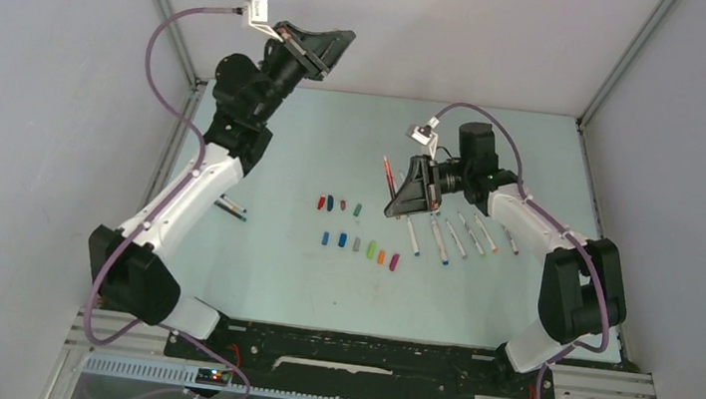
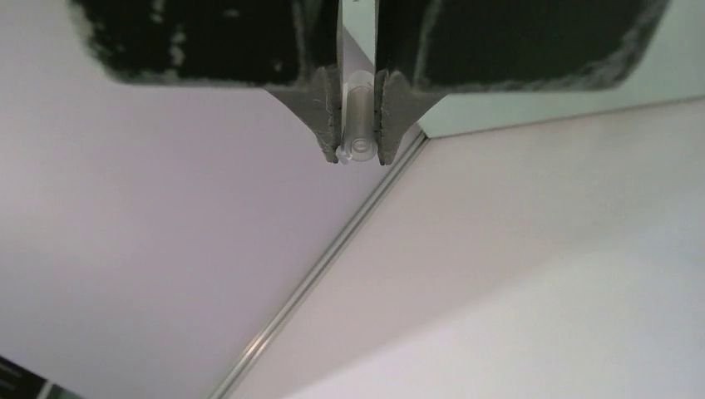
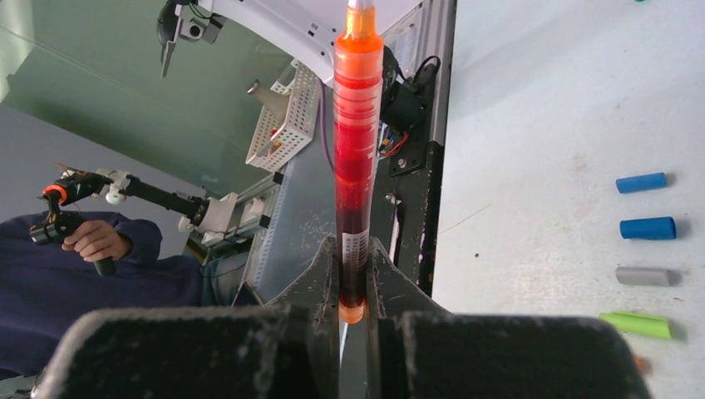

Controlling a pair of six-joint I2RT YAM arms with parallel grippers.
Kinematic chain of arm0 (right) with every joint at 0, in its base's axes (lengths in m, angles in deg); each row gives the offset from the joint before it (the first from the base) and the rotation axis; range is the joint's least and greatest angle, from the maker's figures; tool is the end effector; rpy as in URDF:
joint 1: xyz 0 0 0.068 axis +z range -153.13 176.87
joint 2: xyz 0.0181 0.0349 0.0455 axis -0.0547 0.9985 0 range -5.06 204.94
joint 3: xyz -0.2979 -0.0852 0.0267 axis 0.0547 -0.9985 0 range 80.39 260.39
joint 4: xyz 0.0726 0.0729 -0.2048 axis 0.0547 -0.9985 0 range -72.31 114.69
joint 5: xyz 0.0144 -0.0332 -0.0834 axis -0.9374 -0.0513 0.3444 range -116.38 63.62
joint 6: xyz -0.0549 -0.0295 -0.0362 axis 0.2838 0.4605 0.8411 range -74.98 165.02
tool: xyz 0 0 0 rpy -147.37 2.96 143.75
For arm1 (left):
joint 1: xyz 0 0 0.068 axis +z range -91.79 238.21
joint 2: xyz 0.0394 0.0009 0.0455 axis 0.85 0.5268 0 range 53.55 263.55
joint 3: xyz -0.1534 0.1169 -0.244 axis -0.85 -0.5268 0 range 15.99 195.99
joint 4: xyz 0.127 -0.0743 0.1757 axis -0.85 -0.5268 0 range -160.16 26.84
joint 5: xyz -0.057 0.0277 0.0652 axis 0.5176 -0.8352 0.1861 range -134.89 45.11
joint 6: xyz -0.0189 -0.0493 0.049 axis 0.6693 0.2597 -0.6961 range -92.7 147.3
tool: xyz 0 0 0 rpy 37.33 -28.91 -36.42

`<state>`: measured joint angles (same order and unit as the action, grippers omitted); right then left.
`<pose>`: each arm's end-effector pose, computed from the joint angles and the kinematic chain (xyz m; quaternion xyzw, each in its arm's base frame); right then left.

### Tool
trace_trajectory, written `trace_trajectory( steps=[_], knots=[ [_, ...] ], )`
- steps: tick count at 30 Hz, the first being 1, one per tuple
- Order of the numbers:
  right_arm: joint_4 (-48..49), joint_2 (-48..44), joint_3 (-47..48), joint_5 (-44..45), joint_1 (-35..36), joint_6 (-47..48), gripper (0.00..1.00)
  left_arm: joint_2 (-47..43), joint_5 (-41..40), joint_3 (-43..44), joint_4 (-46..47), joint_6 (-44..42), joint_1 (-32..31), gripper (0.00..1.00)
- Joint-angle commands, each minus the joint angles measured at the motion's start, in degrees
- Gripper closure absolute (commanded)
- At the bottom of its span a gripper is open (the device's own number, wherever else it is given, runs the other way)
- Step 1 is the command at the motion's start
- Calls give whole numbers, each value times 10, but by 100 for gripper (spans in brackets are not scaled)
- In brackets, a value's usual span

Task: Open the pen caps
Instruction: Open the pen cap from the pen.

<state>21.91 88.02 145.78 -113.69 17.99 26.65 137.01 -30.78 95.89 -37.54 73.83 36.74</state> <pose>0.2737 0.1695 0.3329 -0.3577 0.6196 0.6854 0.1356 0.2935 -0.1309 0.5112 -0.0208 0.5634 -0.5171 0.6440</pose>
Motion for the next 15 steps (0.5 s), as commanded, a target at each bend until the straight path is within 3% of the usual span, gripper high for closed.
trace_trajectory(
  steps=[1, 4, 8, 15],
  knots=[
    [-21, 0, 3, 0, -7, 42, 100, -35, -15, 15, 24, -17, -4, 100],
    [-78, -4, 4, 46, -39, 107, 100, -54, 12, -33, 17, 11, 11, 100],
    [-305, 3, 71, 238, -67, 324, 100, -86, 46, -115, -17, 36, 32, 100],
    [-303, 36, 74, 496, -101, 343, 100, -114, 112, -206, -115, 7, 36, 100]
  ],
)
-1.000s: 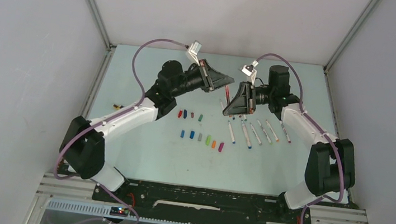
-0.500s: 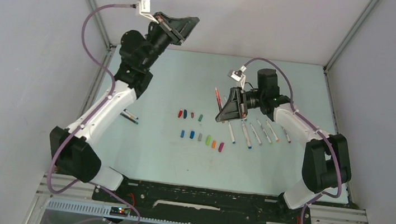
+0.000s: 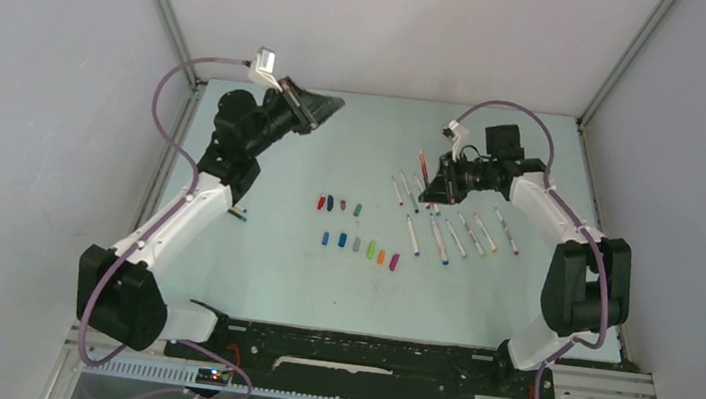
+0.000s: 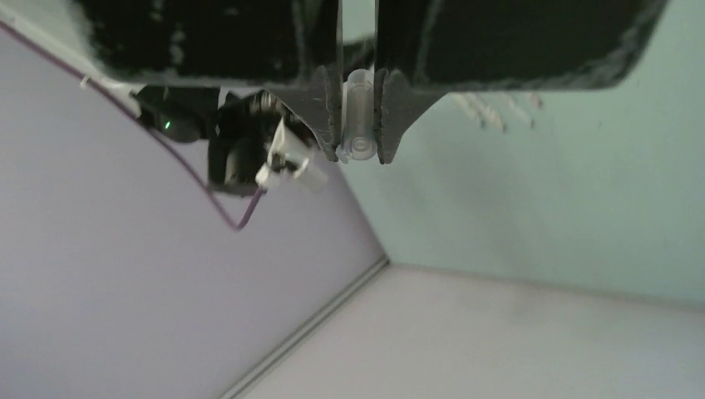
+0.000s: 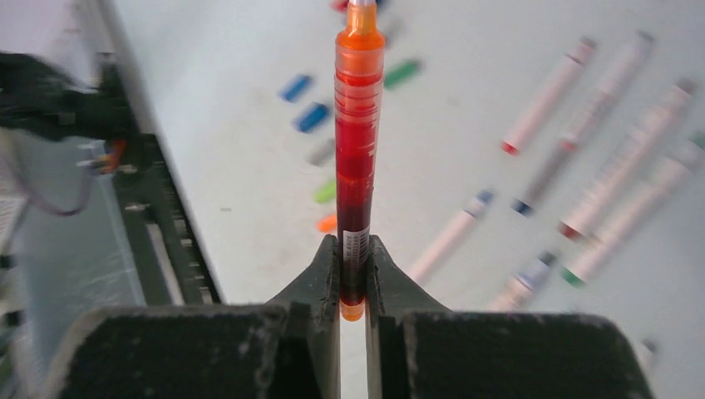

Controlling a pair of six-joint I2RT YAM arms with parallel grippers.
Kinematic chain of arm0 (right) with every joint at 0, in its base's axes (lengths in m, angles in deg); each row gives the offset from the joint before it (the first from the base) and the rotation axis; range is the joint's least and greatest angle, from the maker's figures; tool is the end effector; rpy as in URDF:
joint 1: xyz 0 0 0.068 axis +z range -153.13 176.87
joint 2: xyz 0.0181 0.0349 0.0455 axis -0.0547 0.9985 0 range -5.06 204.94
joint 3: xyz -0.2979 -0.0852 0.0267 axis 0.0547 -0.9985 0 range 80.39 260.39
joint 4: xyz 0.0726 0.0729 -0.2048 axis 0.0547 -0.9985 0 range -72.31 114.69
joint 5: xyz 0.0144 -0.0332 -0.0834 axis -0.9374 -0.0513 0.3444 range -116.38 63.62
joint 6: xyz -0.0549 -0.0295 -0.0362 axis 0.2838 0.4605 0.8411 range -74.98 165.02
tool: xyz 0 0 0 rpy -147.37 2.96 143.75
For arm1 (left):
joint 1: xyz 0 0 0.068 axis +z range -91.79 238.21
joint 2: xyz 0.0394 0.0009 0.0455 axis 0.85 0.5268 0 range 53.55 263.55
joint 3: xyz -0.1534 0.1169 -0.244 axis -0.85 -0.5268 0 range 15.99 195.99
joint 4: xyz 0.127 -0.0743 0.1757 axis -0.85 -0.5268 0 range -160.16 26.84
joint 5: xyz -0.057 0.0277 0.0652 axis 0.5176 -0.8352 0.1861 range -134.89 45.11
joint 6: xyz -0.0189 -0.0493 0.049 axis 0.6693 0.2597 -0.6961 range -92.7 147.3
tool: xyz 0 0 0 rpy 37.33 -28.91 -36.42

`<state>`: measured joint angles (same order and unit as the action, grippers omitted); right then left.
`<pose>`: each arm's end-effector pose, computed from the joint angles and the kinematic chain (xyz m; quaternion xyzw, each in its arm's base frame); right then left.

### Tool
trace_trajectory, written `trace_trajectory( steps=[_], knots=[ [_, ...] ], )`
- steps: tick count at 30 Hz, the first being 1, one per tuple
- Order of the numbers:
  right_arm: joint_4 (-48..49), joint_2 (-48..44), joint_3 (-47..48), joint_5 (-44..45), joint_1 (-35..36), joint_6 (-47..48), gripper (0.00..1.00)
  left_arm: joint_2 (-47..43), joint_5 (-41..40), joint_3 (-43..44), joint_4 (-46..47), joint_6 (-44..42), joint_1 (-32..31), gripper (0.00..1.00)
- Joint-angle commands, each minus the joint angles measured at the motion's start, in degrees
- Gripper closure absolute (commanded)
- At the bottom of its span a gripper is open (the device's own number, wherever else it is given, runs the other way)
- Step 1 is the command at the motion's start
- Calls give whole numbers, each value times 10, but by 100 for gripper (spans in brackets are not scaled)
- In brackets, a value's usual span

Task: Open the pen caps
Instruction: Open the pen cap from the pen, then place the pen at the center of the board.

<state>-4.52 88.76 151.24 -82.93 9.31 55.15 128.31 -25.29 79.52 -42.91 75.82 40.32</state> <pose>0.3043 0.1181 0.3050 -0.3136 0.7870 0.4538 0.2763 0.2667 -0.1070 0.4445 -0.0441 0.6513 -0.5029 0.5666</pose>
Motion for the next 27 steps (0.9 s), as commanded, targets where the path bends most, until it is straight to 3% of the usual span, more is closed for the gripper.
trace_trajectory(
  steps=[1, 11, 27],
  knots=[
    [-37, 38, 22, 213, -19, 58, 99, -30, 61, -54, -71, -17, 0, 100],
    [-73, 145, 85, 344, -40, 42, 96, -60, 60, -159, -85, -35, 0, 100],
    [-115, 256, 176, 379, -42, 23, 88, -41, 69, -170, -74, -33, -2, 100]
  ],
)
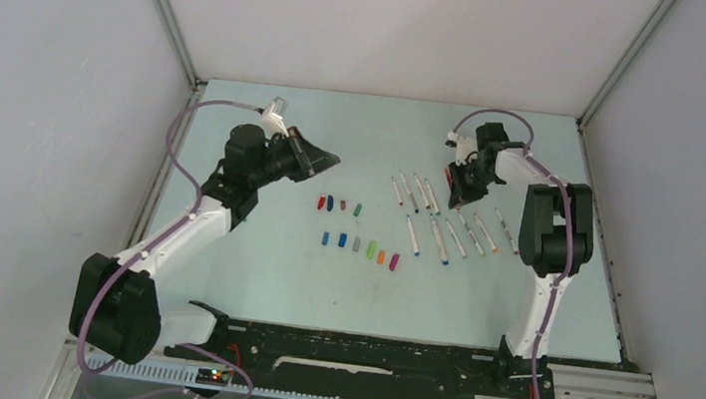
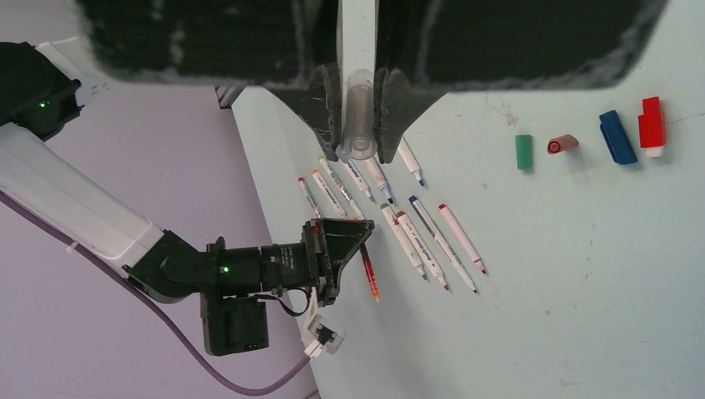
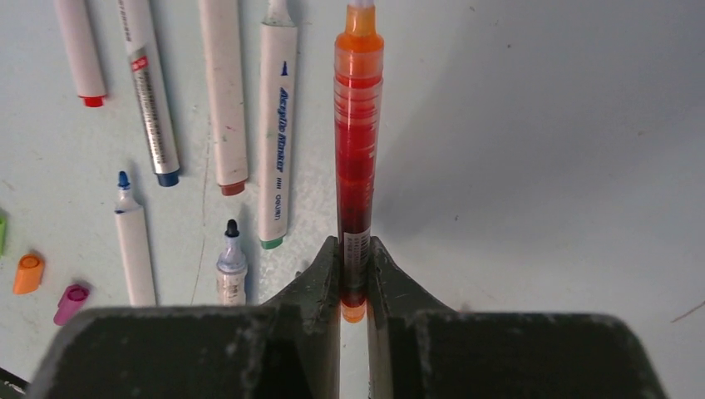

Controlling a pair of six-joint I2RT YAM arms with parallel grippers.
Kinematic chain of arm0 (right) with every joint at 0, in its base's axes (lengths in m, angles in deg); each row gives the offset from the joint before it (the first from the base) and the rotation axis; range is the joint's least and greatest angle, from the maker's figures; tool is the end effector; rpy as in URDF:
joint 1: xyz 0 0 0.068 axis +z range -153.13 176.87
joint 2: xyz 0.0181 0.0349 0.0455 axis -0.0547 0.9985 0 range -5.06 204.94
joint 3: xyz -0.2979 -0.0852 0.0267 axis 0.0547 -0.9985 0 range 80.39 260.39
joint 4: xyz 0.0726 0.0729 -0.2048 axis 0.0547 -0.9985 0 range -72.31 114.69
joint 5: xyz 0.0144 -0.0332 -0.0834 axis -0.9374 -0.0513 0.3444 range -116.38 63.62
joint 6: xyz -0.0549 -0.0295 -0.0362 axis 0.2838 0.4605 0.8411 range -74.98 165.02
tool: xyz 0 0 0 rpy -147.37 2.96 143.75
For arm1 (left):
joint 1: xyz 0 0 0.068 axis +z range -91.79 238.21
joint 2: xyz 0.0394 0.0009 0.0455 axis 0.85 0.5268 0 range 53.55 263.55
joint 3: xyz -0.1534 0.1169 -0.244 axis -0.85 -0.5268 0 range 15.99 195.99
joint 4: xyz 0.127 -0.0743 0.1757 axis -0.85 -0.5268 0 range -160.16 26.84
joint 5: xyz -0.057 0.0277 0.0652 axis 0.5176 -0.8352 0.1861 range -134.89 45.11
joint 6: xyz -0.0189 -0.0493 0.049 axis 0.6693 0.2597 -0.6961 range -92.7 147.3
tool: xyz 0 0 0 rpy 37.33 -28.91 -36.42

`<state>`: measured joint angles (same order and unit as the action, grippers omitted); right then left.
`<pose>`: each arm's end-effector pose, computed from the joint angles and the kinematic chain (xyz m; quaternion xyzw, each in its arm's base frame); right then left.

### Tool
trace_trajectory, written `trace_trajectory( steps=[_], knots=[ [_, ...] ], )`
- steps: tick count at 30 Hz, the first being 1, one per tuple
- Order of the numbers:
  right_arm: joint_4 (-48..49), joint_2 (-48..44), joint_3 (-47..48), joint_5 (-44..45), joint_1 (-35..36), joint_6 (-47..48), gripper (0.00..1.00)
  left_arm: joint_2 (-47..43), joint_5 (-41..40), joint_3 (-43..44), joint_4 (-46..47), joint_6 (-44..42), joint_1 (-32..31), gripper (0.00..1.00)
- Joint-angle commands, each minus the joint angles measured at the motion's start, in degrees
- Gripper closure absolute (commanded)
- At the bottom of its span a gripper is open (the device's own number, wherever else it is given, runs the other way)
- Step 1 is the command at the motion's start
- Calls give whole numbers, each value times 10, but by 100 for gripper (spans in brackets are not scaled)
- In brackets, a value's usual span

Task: Open the pen caps
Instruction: Place the pen at the center of the board.

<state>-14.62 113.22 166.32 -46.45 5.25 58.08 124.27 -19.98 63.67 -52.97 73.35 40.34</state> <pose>0.4068 0.0806 0.1955 -0.2081 0.9500 0.1655 0.1638 0.2413 -0.1040 0.3443 -0.0554 0.7731 -0.4654 0.4274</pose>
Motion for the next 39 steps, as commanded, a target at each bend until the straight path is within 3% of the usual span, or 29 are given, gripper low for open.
trace_trajectory(
  steps=[1, 25, 33, 39],
  knots=[
    [-15, 14, 26, 14, 0, -7, 87, 1, 17, -11, 27, -9, -3, 100],
    [-23, -10, 26, -33, 1, -6, 70, 65, -4, 9, 24, -9, -84, 98],
    [-31, -96, 12, -82, -6, 11, 66, 134, -96, 89, -117, -64, -143, 98],
    [-71, -163, -5, -209, -17, 69, 64, 216, -180, 179, -247, -97, -178, 97]
  ],
)
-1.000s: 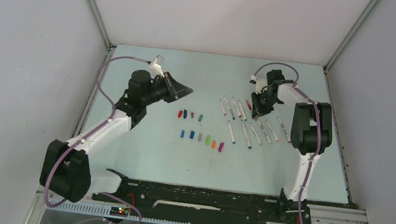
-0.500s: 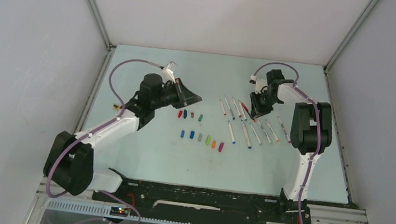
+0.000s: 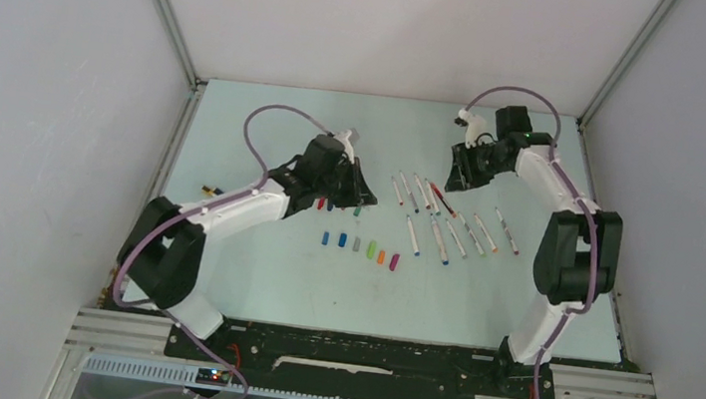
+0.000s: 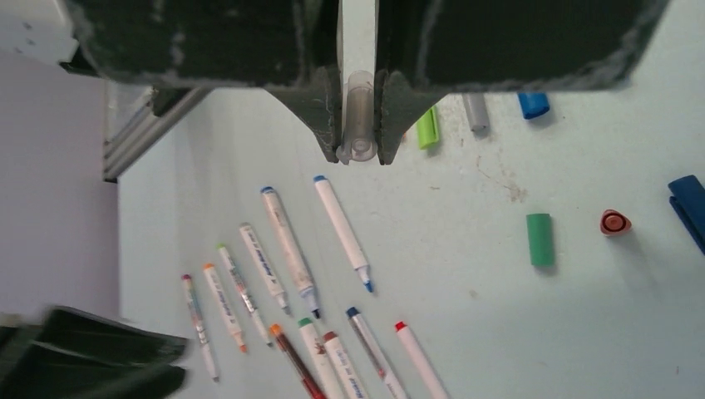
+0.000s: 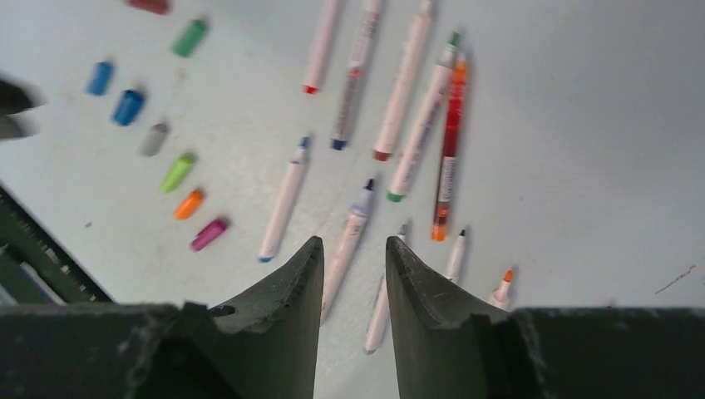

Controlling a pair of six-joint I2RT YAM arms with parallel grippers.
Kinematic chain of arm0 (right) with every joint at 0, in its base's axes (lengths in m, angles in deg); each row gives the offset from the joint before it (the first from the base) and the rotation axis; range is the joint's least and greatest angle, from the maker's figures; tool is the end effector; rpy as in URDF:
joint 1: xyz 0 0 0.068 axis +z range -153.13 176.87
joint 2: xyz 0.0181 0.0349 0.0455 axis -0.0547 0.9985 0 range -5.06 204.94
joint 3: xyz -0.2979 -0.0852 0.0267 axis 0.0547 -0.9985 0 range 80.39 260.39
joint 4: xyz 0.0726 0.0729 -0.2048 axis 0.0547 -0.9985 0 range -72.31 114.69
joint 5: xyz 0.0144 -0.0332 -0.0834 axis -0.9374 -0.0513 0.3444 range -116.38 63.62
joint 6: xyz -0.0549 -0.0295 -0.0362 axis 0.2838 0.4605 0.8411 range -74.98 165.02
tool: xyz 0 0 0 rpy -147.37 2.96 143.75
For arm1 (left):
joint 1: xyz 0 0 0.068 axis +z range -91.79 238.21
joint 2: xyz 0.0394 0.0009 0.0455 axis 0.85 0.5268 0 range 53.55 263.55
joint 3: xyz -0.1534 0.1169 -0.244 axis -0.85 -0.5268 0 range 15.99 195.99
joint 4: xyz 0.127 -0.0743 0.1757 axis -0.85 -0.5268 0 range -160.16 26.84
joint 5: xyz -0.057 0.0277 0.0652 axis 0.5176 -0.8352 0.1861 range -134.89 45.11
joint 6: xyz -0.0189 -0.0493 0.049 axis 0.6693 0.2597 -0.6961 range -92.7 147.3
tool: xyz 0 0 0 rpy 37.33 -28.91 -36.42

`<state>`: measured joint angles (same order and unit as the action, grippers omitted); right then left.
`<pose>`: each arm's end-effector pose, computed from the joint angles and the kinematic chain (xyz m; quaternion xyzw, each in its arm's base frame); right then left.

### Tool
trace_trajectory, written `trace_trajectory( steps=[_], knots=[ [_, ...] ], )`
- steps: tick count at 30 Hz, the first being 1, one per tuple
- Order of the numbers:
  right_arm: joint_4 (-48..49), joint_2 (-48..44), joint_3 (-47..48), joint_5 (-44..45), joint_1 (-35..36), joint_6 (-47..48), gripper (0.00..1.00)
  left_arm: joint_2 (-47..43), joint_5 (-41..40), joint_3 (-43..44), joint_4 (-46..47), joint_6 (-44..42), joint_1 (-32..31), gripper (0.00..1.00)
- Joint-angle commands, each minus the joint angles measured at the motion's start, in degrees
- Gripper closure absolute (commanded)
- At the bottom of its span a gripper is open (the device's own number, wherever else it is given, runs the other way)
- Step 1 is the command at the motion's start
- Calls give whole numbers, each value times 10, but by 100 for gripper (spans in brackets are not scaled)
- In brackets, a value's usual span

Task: Open the pen caps
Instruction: Place the pen at the center of the board, then place the pen cap at the center of the board.

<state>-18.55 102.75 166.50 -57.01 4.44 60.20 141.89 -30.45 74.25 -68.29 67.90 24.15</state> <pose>0.3759 0.0806 0.2668 -0.2419 0.9117 0.2434 0.2259 0.2658 -0.1975 0.2873 0.0075 0.8826 -0.3656 0.2954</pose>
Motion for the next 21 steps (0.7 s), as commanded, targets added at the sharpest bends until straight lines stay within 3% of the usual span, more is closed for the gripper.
trace_trajectory(
  steps=[1, 7, 21],
  knots=[
    [-33, -69, -12, -121, -10, 54, 64, 54, -89, 89, -112, -49, -19, 97],
    [-34, -105, -31, -182, -21, 74, 64, 125, -134, 163, -176, -76, -27, 96],
    [-41, -100, -33, -213, -39, 79, 64, 255, -143, 285, -263, -107, -32, 93]
  ],
)
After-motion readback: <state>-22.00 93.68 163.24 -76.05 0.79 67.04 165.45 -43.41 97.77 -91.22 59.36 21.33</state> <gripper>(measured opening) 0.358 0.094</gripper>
